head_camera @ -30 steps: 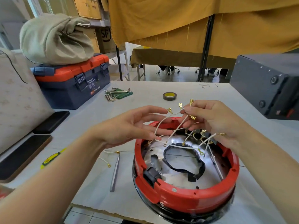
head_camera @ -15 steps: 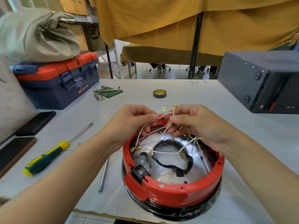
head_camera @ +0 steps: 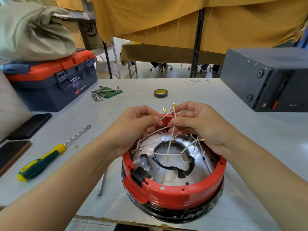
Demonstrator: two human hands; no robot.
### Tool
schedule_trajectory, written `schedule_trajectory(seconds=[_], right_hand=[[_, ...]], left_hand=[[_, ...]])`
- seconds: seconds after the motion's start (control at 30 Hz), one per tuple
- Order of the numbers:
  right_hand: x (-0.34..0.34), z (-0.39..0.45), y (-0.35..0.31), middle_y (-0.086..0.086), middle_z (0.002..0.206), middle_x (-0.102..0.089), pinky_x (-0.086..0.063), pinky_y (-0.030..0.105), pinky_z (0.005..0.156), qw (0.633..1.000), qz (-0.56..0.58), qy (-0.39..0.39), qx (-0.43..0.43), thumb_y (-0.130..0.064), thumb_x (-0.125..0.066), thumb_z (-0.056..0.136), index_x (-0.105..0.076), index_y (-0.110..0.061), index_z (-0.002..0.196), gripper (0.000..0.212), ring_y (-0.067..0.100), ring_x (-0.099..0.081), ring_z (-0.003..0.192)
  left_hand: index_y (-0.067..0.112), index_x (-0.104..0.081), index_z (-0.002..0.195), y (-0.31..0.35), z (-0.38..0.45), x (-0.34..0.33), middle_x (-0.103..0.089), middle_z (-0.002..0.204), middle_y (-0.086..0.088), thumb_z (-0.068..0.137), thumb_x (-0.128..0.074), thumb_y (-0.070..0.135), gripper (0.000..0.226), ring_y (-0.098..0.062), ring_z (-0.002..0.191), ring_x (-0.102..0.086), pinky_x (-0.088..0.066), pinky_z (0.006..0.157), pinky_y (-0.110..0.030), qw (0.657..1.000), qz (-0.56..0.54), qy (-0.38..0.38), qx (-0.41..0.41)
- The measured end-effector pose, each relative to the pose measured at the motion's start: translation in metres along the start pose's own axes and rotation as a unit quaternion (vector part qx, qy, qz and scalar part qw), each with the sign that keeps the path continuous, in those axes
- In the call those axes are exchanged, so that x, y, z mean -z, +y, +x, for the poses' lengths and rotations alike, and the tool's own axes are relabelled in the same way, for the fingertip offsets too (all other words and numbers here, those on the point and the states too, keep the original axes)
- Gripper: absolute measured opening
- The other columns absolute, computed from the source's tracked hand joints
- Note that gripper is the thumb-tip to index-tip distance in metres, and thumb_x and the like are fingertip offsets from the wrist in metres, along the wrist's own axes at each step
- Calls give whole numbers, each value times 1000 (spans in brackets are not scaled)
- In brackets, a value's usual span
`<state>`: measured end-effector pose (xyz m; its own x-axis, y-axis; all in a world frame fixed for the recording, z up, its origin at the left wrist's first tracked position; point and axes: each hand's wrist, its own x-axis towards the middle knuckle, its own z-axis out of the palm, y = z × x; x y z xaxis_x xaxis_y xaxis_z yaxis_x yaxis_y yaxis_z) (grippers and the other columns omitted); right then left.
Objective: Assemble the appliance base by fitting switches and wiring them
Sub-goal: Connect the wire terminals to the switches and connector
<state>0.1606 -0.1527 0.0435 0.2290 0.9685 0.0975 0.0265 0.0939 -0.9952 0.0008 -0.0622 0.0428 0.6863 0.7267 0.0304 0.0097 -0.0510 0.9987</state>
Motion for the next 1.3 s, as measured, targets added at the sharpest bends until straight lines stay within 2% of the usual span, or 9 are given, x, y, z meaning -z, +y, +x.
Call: schedule_trajectory(seconds=[0.1, 0.2, 0.47, 0.63, 0.77, 0.87, 1.07, 1.2, 1.3], right_hand=[[1, 0, -1, 12, 70, -69, -52, 20, 50, 999, -26, 31, 21, 5, -65, 81, -61, -5, 91, 14, 13, -62, 53], [2, -1, -1, 17, 75, -66, -50, 20, 48, 997, -64, 28, 31, 4, -64, 83, -63, -5, 89, 11, 12, -61, 54], [12, -4, -4, 21, 76, -64, -50, 18, 56, 987, -154, 19, 37, 2, -67, 82, -69, -7, 83, 9, 12, -60, 57], [16, -7, -6, 11, 64, -63, -48, 16, 56, 982, -184, -15, 28, 4, -66, 82, -71, -6, 82, 11, 12, -57, 54], [16, -7, -6, 4, 57, -63, -47, 15, 55, 981, -192, -21, 14, 5, -65, 82, -71, -7, 81, 13, 10, -57, 52], [17, -8, -4, 0, 55, -63, -46, 14, 52, 980, -194, -39, -7, 6, -64, 82, -70, -5, 81, 13, 8, -57, 50], [20, -9, -5, 11, 64, -66, -49, 16, 55, 974, -215, -65, -23, 7, -64, 82, -70, -2, 83, 11, 9, -57, 52], [19, -8, -1, 13, 66, -66, -48, 15, 56, 971, -229, -60, -26, 4, -66, 82, -71, -5, 80, 11, 9, -58, 52], [17, -6, 3, 7, 61, -67, -48, 14, 54, 976, -210, -48, -27, 6, -65, 81, -71, -3, 81, 10, 8, -59, 51]], left_hand=[[9, -62, 87, 2, 0, 2, -52, 55, 7, 87, -59, 1, 8, -4, 42, -33, -28, 39, -12, 1000, 29, -5, -1], [12, -64, 86, 3, 1, 1, -46, 55, 5, 82, -67, 10, 5, -7, 43, -26, -22, 39, -14, 999, 41, -10, 7], [9, -63, 82, 6, 8, 0, -34, 57, 1, 86, -63, 11, 4, -5, 39, -22, -18, 32, -13, 997, 33, -55, 49], [18, -64, 57, 9, 15, 3, -35, 51, 4, 86, -60, 7, 31, -5, 37, -22, -18, 32, -11, 990, 62, -101, 80], [18, -62, 53, 11, 20, 6, -33, 52, 4, 88, -58, 8, 37, -5, 37, -21, -18, 32, -11, 979, 89, -143, 118], [19, -63, 58, 9, 24, 10, -35, 53, 3, 89, -58, 8, 33, -5, 37, -22, -17, 32, -12, 968, 116, -168, 146], [13, -62, 86, 8, 28, 11, -48, 56, 3, 87, -63, 15, 2, -4, 37, -28, -22, 33, -14, 945, 189, -205, 170], [10, -64, 96, 9, 28, 9, -63, 74, -6, 90, -61, 17, 10, -9, 42, -36, -26, 43, -20, 932, 255, -215, 141], [9, -64, 102, 7, 29, 9, -66, 76, -6, 90, -60, 12, 13, -12, 45, -40, -26, 51, -27, 942, 248, -191, 120]])
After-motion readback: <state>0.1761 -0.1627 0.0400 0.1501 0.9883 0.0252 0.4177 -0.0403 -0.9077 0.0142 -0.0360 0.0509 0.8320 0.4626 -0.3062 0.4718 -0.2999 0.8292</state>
